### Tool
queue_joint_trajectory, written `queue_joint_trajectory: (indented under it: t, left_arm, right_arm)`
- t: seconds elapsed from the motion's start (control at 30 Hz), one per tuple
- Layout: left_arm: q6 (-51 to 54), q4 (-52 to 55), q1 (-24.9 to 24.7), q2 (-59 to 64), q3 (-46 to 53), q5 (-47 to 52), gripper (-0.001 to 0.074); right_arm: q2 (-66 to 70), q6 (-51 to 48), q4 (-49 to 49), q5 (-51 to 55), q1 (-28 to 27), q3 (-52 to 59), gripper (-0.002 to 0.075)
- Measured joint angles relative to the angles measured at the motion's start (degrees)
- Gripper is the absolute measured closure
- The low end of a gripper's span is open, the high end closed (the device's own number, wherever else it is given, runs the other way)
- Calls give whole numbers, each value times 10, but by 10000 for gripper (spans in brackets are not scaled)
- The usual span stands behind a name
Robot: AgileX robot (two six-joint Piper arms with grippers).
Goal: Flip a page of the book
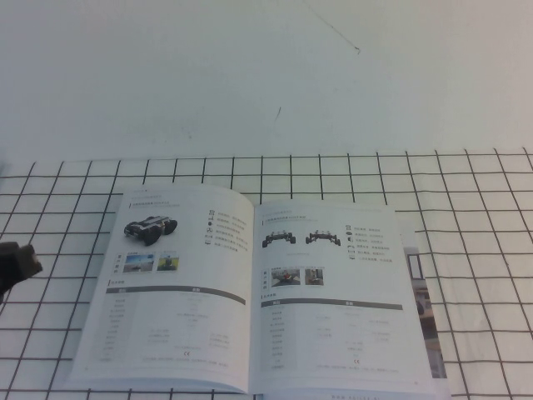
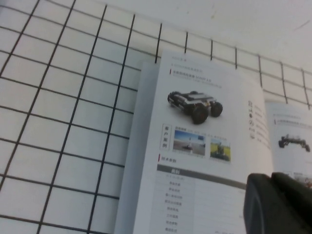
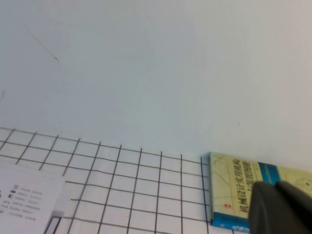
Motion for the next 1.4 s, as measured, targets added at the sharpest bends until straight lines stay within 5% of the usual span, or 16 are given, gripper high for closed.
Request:
queue_joint_trajectory:
  t: [0.2,0.37,0.5,0.63,0.87,1.07,1.4]
  left_arm:
    - [26,-22,-1,27,0,-5,739]
    - [36,-91,-3,35,-1,-41,738]
    - [124,-134,-5,54,-1,-64,739]
    - [231,-181,-5,90,-1,-67,738]
    - [344,-220,-5,179,-30,-12,739]
    - [410,-238,-5,251,-89,48,739]
    - [519,-340,-18,336,-156,76,738]
  right_arm:
    - [12,6,-15,-3,0,0,725]
    - [59,76,-142,37,0,0,725]
    - [137,171,-258,150,1,0,725]
    - [194,230,-253,160,6,1,725]
    - [295,210,-86,126,6,1,725]
    - [395,92,127,34,6,1,725]
    - [541,-328,613,-44,6,1,725]
